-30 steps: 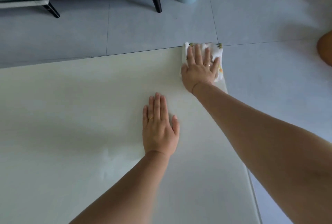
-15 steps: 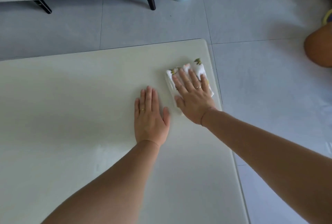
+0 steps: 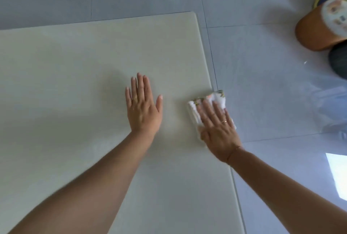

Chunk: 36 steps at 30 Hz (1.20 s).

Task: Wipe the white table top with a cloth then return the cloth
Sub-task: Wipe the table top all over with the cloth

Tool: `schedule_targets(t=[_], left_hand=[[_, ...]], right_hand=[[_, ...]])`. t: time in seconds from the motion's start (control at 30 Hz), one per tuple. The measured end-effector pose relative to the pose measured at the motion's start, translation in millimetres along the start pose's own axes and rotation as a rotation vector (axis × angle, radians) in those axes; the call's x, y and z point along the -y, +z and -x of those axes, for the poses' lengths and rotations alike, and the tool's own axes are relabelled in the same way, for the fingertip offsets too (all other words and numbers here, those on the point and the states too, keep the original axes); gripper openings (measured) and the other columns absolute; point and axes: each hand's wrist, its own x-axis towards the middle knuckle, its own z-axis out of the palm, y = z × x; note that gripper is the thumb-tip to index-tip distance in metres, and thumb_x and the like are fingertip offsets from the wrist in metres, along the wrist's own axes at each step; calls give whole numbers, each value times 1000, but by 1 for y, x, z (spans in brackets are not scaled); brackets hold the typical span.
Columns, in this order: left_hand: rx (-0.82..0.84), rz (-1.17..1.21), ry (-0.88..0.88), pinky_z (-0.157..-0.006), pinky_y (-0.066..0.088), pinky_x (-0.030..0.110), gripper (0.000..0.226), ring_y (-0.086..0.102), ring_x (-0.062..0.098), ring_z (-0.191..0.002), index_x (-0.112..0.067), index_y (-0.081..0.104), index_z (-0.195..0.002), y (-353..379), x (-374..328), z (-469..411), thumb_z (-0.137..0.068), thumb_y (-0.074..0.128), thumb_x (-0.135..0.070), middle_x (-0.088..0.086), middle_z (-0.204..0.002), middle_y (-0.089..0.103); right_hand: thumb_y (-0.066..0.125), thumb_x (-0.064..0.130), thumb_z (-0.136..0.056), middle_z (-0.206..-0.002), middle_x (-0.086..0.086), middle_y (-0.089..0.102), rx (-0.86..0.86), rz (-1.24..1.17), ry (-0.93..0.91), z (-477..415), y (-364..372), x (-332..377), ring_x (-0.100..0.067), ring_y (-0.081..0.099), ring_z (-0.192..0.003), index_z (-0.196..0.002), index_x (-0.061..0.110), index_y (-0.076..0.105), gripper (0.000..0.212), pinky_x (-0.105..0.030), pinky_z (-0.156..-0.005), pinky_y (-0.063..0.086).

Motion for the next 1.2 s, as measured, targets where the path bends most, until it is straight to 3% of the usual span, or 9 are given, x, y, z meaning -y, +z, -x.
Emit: schedule_targets(t=[0.13,0.3,0.37,0.53,0.63,0.77,0.93,1.1,1.2], left_hand=[[32,17,101,-116,18,44,66,23,29,-144,-1,29,-147,3,-3,122,-95,32,-42,15,-155,25],[139,25,148,-116,20,45,64,24,26,-144,-4,30,-147,17,-13,213,-98,26,-45,12,-156,26],[161,15,137,-115,21,44,64,26,26,-143,-4,30,-146,19,-17,220,-98,25,-45,12,-155,26],[125,9,126,-118,17,44,66,20,26,-146,-5,24,-149,28,-17,222,-95,32,-42,12,-157,22],[131,5,128,-119,15,43,68,16,25,-147,-5,22,-150,29,-15,223,-93,34,-41,11,-158,18],[110,19,132,-118,16,43,67,19,26,-146,-4,26,-148,28,-16,221,-93,34,-41,12,-157,22],[104,45,136,-118,15,43,67,19,27,-146,-4,26,-148,27,-16,222,-93,33,-40,12,-157,23],[112,45,152,-119,13,43,68,21,29,-145,-3,27,-148,28,-15,224,-91,32,-40,13,-156,24],[132,71,146,-119,11,43,68,19,29,-145,-4,24,-148,26,-16,224,-92,31,-41,13,-157,22]], right_hand=[[8,37,-91,-156,3,-17,-27,-133,286,33,13,31,-23,-19,-144,-148,26,-12,62,-40,-118,-9],[24,35,-95,-159,-2,8,16,-30,-22,99,33,41,-26,5,-146,-151,20,14,59,-47,-115,9],[18,37,-96,-159,3,1,27,6,-73,106,35,21,-22,-3,-147,-151,23,7,57,-47,-117,6],[26,33,-92,-158,-4,11,-48,-162,222,142,49,56,-27,5,-146,-150,16,17,61,-45,-116,5],[29,34,-94,-158,-4,16,-28,-176,135,196,71,80,-25,9,-146,-150,17,22,59,-46,-113,12],[29,34,-95,-157,-2,21,-42,-105,8,217,69,47,-22,13,-145,-148,17,28,55,-46,-112,17],[27,33,-94,-156,-6,22,-57,-215,350,241,76,78,-22,6,-145,-147,14,28,56,-44,-113,10],[27,36,-96,-156,-1,22,-18,-113,101,291,94,75,-21,13,-145,-147,18,29,55,-46,-112,16],[25,39,-94,-158,4,13,-12,-109,261,301,92,60,-16,5,-146,-150,22,19,59,-47,-115,7]])
